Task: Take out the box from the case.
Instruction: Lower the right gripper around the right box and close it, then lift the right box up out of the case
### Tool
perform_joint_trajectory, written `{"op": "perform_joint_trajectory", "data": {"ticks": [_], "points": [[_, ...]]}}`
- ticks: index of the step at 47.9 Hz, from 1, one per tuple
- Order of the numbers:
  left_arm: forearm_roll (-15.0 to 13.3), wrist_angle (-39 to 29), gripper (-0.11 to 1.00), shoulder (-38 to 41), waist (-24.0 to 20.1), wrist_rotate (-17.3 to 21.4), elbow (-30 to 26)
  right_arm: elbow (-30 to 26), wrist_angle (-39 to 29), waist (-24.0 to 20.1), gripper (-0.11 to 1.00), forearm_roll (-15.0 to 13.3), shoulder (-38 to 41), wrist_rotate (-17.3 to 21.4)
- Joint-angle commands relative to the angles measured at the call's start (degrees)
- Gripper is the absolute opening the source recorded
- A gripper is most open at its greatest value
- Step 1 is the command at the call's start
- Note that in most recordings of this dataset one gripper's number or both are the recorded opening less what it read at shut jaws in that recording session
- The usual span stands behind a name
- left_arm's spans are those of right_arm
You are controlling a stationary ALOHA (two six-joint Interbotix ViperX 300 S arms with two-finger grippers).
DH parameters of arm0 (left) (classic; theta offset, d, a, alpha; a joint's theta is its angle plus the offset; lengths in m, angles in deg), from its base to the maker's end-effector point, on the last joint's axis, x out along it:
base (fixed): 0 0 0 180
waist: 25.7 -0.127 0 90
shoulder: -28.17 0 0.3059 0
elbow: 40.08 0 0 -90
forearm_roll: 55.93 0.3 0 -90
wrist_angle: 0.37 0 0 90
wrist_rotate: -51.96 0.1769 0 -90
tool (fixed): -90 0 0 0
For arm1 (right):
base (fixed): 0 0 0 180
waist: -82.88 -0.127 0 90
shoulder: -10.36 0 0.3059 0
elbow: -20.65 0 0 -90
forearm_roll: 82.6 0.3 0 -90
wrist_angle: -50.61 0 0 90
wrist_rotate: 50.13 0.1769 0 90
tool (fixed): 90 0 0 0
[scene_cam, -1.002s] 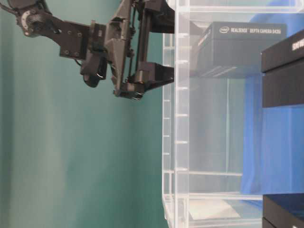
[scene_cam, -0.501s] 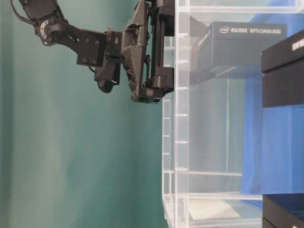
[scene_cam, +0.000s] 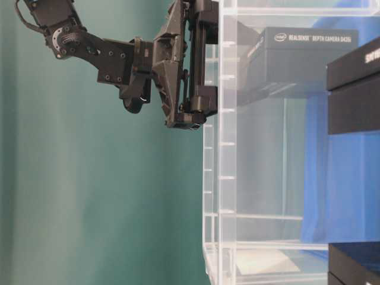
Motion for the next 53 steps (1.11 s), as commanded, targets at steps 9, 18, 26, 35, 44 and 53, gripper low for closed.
{"op": "perform_joint_trajectory", "data": {"ticks": [9, 18, 26, 35, 44, 53], "points": [[0.0, 0.2, 0.98, -1.6, 0.2, 0.0, 0.0, -0.9, -0.2, -0.3, 0.65, 0.3, 0.3, 0.5], [-0.1, 0.2, 0.98, -1.8, 0.2, 0.0, 0.1, -1.0, -0.9, -0.4, 0.65, 0.4, 0.3, 0.4], [-0.1, 0.2, 0.98, -1.8, 0.2, 0.1, 0.2, -1.0, -0.9, -0.5, 0.65, 0.3, 0.3, 0.4], [-0.1, 0.2, 0.98, -1.8, 0.2, 0.0, 0.1, -1.0, -1.1, -0.5, 0.65, 0.2, 0.2, 0.5], [-0.1, 0.2, 0.98, -1.7, 0.3, 0.0, 0.1, -1.2, -1.8, -0.6, 0.65, 0.2, -0.7, 0.6], [-0.1, 0.2, 0.98, -1.8, 0.4, 0.0, 0.1, -2.9, -4.8, -0.7, 0.65, 0.2, -2.5, 0.6]]}}
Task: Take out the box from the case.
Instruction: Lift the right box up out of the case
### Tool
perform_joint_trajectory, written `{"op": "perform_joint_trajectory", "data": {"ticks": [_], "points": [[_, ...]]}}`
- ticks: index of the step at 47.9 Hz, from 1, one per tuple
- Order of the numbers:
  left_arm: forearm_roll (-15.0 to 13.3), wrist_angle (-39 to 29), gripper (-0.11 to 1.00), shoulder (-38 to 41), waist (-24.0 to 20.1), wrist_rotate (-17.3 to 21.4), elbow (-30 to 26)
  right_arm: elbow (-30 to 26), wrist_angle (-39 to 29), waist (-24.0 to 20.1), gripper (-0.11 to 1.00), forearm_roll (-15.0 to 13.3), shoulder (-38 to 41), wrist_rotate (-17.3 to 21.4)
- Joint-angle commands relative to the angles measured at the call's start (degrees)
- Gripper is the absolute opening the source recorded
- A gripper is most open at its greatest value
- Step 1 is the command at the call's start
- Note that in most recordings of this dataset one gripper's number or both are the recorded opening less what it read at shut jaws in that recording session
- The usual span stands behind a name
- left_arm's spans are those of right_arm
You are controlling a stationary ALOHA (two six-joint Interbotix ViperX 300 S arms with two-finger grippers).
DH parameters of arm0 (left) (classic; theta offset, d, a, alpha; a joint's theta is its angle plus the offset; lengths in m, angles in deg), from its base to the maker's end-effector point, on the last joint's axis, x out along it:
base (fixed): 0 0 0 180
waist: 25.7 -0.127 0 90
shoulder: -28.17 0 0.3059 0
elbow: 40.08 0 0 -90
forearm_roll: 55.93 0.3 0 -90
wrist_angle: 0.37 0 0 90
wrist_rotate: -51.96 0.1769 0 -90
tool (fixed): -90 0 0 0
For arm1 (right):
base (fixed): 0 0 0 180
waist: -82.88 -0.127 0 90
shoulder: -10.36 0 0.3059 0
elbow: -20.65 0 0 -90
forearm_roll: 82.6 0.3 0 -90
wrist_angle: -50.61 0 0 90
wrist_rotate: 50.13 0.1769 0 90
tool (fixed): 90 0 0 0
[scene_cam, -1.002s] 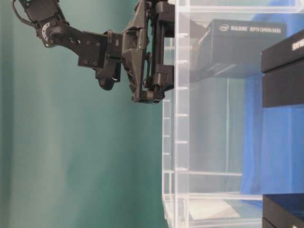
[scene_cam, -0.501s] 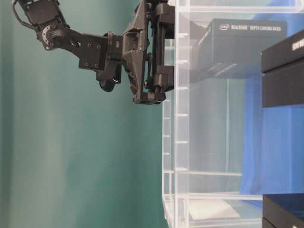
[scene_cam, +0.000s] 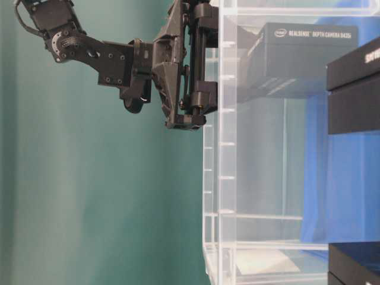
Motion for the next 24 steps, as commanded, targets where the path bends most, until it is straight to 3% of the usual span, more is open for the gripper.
{"op": "perform_joint_trajectory", "data": {"ticks": [1, 24], "points": [[0.0, 0.2, 0.98, -0.6, 0.3, 0.0, -0.7, -1.8, -1.7, -0.4, 0.65, 0.1, -2.4, 0.0], [-0.1, 0.4, 0.98, -0.5, 0.2, 0.0, -0.8, -8.4, -10.4, -0.4, 0.65, -0.4, -5.5, -0.4]]}}
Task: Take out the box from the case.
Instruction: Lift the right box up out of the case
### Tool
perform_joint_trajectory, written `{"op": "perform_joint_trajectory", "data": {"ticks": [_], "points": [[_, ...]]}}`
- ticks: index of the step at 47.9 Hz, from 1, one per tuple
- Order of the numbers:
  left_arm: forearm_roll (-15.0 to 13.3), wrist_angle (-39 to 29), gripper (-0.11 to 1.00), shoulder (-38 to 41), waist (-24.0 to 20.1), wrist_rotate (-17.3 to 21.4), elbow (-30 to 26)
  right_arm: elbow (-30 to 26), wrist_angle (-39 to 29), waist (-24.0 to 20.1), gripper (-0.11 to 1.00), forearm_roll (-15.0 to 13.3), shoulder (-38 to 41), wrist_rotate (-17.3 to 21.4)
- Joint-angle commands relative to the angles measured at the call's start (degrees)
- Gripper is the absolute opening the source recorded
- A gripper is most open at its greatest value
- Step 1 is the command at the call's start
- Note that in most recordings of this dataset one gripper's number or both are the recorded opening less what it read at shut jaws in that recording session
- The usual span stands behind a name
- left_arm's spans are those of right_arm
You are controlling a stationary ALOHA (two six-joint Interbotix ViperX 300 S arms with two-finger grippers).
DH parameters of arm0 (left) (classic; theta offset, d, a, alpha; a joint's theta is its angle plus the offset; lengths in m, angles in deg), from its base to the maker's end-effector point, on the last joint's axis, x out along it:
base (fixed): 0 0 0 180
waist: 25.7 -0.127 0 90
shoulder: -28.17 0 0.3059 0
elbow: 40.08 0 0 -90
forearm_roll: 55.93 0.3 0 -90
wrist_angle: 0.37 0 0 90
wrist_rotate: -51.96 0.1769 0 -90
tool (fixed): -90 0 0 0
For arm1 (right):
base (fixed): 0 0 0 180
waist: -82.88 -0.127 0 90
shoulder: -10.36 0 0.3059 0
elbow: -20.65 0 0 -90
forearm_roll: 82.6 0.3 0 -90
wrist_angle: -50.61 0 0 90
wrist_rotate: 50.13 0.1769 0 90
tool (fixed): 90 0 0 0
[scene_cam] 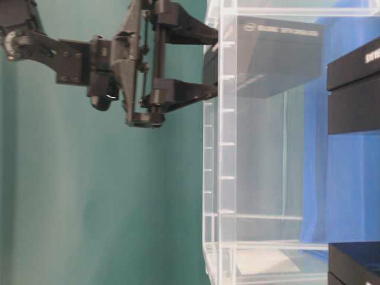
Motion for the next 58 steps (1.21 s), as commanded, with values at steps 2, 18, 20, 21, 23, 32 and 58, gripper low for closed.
{"op": "perform_joint_trajectory", "data": {"ticks": [2, 18, 20, 21, 23, 32, 58], "points": [[0.0, 0.2, 0.98, -0.5, 0.3, 0.0, -0.8, -2.9, -1.8, -0.1, 0.65, -0.3, -3.1, -0.2], [-0.1, 0.7, 0.98, -0.5, 0.3, -0.1, -0.9, -8.0, -8.7, 0.0, 0.65, -0.9, -4.9, -1.1], [-0.1, 0.8, 0.98, -0.5, 0.2, -0.1, -0.8, -8.7, -9.4, 0.0, 0.65, -1.0, -5.1, -1.7], [0.0, 0.7, 0.98, -0.5, 0.2, -0.2, -0.8, -9.1, -9.8, 0.0, 0.65, -1.0, -5.1, -1.8], [0.0, 0.8, 0.98, -0.5, 0.3, -0.2, -0.9, -9.9, -10.5, 0.0, 0.65, -1.0, -5.1, -2.1], [-0.1, 0.8, 0.98, -0.4, 0.3, -0.2, -0.9, -13.7, -14.2, -0.1, 0.65, -1.4, -5.1, -3.4], [-0.1, 0.8, 0.98, -0.4, 0.3, -0.4, -1.1, -20.3, -21.5, -0.2, 0.65, -1.8, -5.1, -4.7]]}}
